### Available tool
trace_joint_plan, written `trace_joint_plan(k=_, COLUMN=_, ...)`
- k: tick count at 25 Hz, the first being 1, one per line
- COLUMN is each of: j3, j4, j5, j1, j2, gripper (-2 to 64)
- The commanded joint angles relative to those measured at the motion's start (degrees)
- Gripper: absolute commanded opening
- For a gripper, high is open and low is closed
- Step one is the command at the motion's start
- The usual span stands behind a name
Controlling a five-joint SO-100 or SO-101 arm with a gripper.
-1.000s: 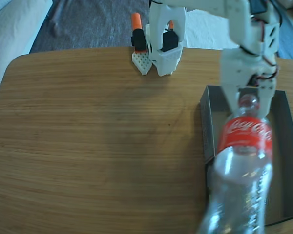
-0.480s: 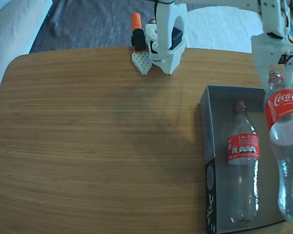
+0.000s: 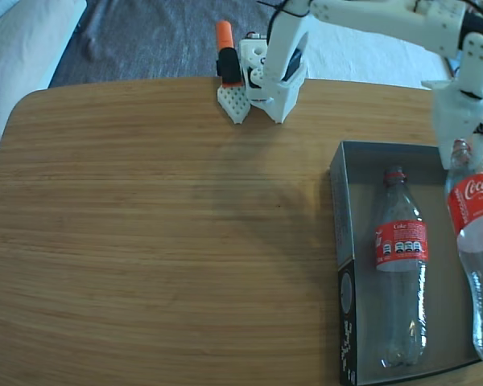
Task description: Grasp the bottles and put them in the box.
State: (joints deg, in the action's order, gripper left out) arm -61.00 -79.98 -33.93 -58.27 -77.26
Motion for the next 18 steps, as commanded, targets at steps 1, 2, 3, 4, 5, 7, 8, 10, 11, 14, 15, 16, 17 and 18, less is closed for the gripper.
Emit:
trace_joint_plan(k=1, j3=6.77, j4=0.44, j5=-0.35, j1=-0.09, j2=1.58, gripper=-0.3)
trace_joint_plan(k=2, j3=7.91, j4=0.26, j5=-0.35, j1=-0.18, j2=2.9, gripper=-0.3)
trace_joint_plan(k=3, j3=8.96, j4=0.18, j5=-0.35, j1=-0.26, j2=3.96, gripper=-0.3)
trace_joint_plan(k=4, j3=10.02, j4=0.09, j5=-0.35, j1=-0.44, j2=5.01, gripper=-0.3)
trace_joint_plan(k=5, j3=10.81, j4=-0.09, j5=-0.35, j1=-0.97, j2=5.8, gripper=-0.3)
trace_joint_plan(k=7, j3=11.34, j4=-0.09, j5=-0.35, j1=-1.85, j2=7.21, gripper=-0.3)
trace_joint_plan(k=8, j3=11.51, j4=-0.09, j5=-0.35, j1=-2.37, j2=7.91, gripper=-0.3)
trace_joint_plan(k=10, j3=11.51, j4=-0.09, j5=0.0, j1=-2.99, j2=9.23, gripper=-0.3)
trace_joint_plan(k=11, j3=11.51, j4=-0.09, j5=0.09, j1=-3.08, j2=9.84, gripper=-0.3)
trace_joint_plan(k=14, j3=11.51, j4=-0.09, j5=0.09, j1=-3.08, j2=11.6, gripper=-0.3)
trace_joint_plan(k=15, j3=11.51, j4=-0.09, j5=0.09, j1=-3.08, j2=12.3, gripper=-0.3)
trace_joint_plan(k=16, j3=11.51, j4=-0.09, j5=0.09, j1=-3.08, j2=12.92, gripper=-0.3)
trace_joint_plan(k=17, j3=11.51, j4=-0.09, j5=0.09, j1=-3.08, j2=13.45, gripper=-0.3)
trace_joint_plan(k=18, j3=11.51, j4=0.0, j5=0.09, j1=-3.08, j2=13.8, gripper=-0.3)
